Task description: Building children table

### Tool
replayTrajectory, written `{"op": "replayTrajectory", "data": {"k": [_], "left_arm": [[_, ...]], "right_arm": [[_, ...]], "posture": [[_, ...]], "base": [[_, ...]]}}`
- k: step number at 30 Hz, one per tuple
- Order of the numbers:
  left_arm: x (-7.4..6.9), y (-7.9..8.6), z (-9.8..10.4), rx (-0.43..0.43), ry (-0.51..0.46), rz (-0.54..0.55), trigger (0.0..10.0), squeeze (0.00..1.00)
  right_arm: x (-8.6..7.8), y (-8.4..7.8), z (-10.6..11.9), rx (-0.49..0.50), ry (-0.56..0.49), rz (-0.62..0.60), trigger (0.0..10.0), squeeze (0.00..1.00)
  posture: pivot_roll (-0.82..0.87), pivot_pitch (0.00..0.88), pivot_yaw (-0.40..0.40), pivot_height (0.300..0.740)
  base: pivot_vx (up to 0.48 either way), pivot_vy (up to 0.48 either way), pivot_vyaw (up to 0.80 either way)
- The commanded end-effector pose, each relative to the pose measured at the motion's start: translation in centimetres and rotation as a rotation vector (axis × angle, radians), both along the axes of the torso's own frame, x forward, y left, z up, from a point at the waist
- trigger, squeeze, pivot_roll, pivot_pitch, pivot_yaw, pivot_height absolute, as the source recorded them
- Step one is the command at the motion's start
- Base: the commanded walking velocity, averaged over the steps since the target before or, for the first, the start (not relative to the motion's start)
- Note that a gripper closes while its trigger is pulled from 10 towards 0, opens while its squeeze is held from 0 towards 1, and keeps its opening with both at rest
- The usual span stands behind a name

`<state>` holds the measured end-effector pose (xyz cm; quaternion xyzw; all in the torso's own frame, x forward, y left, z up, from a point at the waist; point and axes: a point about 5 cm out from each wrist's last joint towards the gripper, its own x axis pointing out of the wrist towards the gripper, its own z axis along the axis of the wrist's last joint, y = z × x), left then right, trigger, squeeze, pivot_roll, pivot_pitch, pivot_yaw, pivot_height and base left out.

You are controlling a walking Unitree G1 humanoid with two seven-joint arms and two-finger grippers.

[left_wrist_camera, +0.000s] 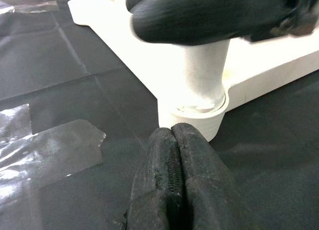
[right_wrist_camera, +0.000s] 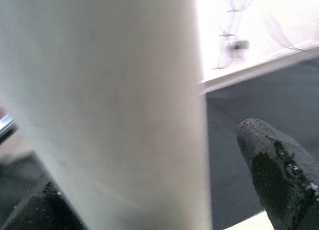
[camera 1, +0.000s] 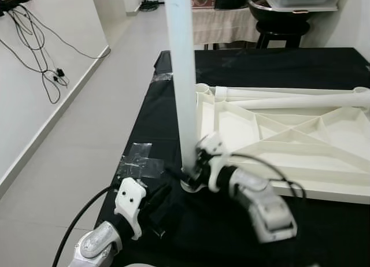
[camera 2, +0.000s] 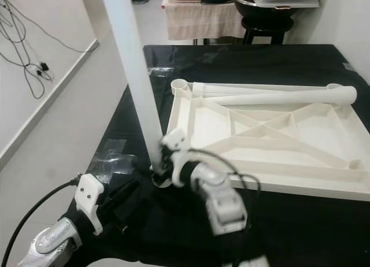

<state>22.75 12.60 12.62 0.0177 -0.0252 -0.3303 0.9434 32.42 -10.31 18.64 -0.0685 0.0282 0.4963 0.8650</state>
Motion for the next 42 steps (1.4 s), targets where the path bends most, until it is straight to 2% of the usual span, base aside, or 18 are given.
{"op": "replayTrajectory", "data": {"k": [1,6,10,13,14,16,17,18,19,31,32,33,34,35,36,37,38,42], "left_arm": [[-0.2,0.0,-0.5,0.000,0.015,0.007,10.0,0.00],[-0.2,-0.1,-0.5,-0.001,0.015,0.008,10.0,0.00],[-0.3,-0.2,-0.6,0.000,0.017,0.006,10.0,0.00],[-0.4,-0.2,-0.6,0.001,0.018,0.006,10.0,0.00],[-0.4,-0.2,-0.6,0.001,0.018,0.006,10.0,0.00],[-0.4,-0.2,-0.6,0.001,0.018,0.006,10.0,0.00],[-0.5,-0.3,-0.6,0.001,0.019,0.007,10.0,0.00],[-0.5,-0.3,-0.6,0.001,0.019,0.007,10.0,0.00],[-0.5,-0.3,-0.6,0.000,0.019,0.008,10.0,0.00],[-0.7,-0.3,-0.4,-0.006,0.018,0.006,10.0,0.00],[-0.8,-0.2,-0.4,-0.007,0.018,0.005,10.0,0.00],[-0.7,0.0,-0.3,-0.008,0.018,0.006,10.0,0.00],[-0.7,0.2,-0.2,-0.007,0.017,0.005,10.0,0.00],[-0.7,0.2,-0.2,-0.007,0.017,0.005,10.0,0.00],[-0.7,0.2,-0.2,-0.007,0.017,0.005,10.0,0.00],[-0.7,0.2,-0.2,-0.007,0.017,0.005,10.0,0.00],[-0.6,0.3,-0.2,-0.004,0.017,0.004,10.0,0.00],[-0.3,0.3,-0.3,0.001,0.020,-0.004,10.0,0.00]], "right_arm": [[0.3,-0.6,-0.4,0.021,0.026,0.065,10.0,0.00],[1.1,-1.2,0.2,0.062,0.055,0.090,10.0,0.00],[1.5,-1.5,-0.3,0.000,0.112,0.225,10.0,0.00],[1.7,-1.5,-0.3,-0.005,0.127,0.257,10.0,0.00],[1.9,-1.5,-0.2,0.004,0.140,0.276,4.7,0.00],[1.9,-1.5,-0.2,0.004,0.140,0.276,4.7,0.00],[2.1,-1.5,-0.1,0.017,0.152,0.289,1.8,0.00],[2.1,-1.5,-0.1,0.017,0.152,0.289,1.8,0.00],[2.2,-1.6,-0.2,0.023,0.157,0.283,0.0,0.00],[2.0,-3.2,-1.0,0.019,0.097,0.133,0.0,0.00],[1.6,-3.6,-1.6,0.048,0.095,-0.040,0.0,0.00],[1.2,-3.6,-2.7,0.056,0.081,-0.297,0.0,0.00],[-0.4,-3.4,-4.4,0.000,0.083,-0.526,0.0,0.00],[-0.4,-3.4,-4.4,0.000,0.083,-0.526,0.0,0.00],[-1.7,-3.3,-5.3,-0.042,0.080,-0.675,0.0,0.00],[-1.7,-3.3,-5.3,-0.042,0.080,-0.675,0.0,0.00],[-2.5,-2.1,-5.4,-0.078,0.042,-0.673,0.0,0.00],[-2.2,-0.8,-5.0,-0.069,0.014,-0.607,0.0,0.00]], "posture": [[-0.01,0.127,0.034,0.740],[0.00,0.125,0.034,0.740],[0.01,0.119,0.032,0.740],[0.01,0.120,0.031,0.740],[0.01,0.121,0.030,0.740],[0.01,0.121,0.030,0.740],[0.01,0.123,0.029,0.740],[0.01,0.123,0.029,0.740],[0.01,0.126,0.027,0.740],[-0.01,0.144,0.035,0.740],[-0.01,0.151,0.028,0.740],[-0.03,0.157,0.037,0.740],[-0.03,0.163,0.047,0.740],[-0.03,0.163,0.047,0.740],[-0.03,0.163,0.047,0.740],[-0.03,0.163,0.047,0.740],[-0.03,0.157,0.064,0.740],[-0.03,0.145,0.059,0.740]], "base": [[0.000,0.000,0.00],[0.000,0.000,0.00],[0.000,0.000,0.00],[0.000,0.000,0.00],[0.000,0.000,0.00],[0.000,0.000,0.00],[0.000,0.000,0.00],[0.000,0.000,0.00],[0.000,0.000,0.00],[0.000,0.000,0.00],[0.000,0.000,0.00],[0.000,0.000,0.00],[0.000,0.000,0.00],[0.000,0.000,0.00],[0.000,0.000,0.00],[0.000,0.000,0.00],[0.000,0.000,0.00],[0.000,0.000,0.00]]}}
